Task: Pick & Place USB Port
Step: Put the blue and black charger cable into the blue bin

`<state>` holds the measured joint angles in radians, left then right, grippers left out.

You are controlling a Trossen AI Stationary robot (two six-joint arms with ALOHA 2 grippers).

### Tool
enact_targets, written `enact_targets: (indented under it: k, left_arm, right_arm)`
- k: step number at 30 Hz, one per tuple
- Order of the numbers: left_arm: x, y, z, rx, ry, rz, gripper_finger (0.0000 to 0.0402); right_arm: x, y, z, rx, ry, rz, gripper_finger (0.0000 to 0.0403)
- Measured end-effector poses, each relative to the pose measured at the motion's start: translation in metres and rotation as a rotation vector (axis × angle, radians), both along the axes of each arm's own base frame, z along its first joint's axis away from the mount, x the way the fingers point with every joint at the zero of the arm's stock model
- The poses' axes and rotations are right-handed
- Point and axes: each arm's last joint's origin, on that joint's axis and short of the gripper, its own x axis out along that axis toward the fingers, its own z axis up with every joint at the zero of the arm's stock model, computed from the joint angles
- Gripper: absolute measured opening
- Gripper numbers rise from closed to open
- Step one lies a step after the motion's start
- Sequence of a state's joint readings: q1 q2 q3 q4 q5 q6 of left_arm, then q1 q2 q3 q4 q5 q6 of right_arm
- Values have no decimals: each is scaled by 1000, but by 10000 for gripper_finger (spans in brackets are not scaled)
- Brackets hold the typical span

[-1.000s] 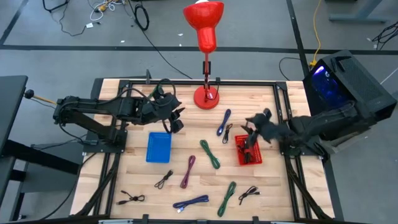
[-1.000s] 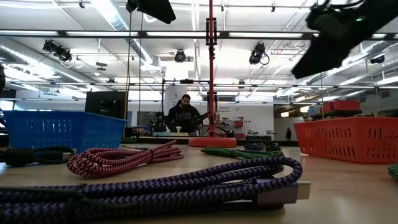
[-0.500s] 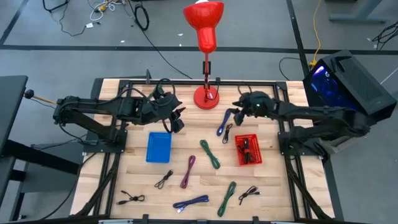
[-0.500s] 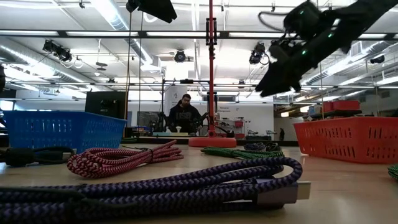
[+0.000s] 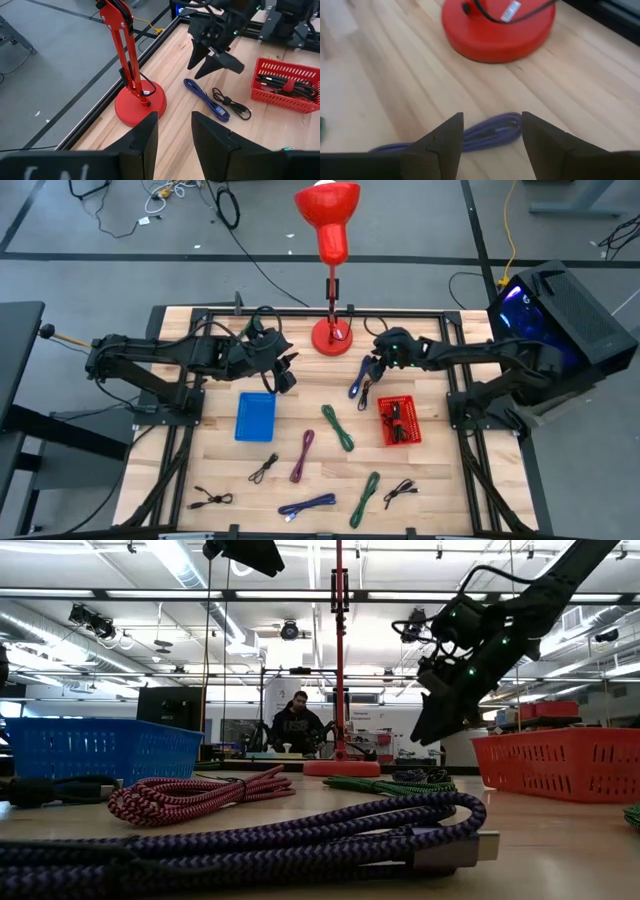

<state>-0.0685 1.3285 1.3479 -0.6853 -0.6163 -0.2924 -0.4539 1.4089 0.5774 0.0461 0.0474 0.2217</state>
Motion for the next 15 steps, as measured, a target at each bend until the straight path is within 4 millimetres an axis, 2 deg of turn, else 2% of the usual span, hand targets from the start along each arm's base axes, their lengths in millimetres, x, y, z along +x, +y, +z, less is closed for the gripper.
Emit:
enact_targets:
  k: [15]
  left_arm:
    - [0,0,0,0,1,0,124]
  right_arm:
    - [6,-5,-30,32,96,-33,198]
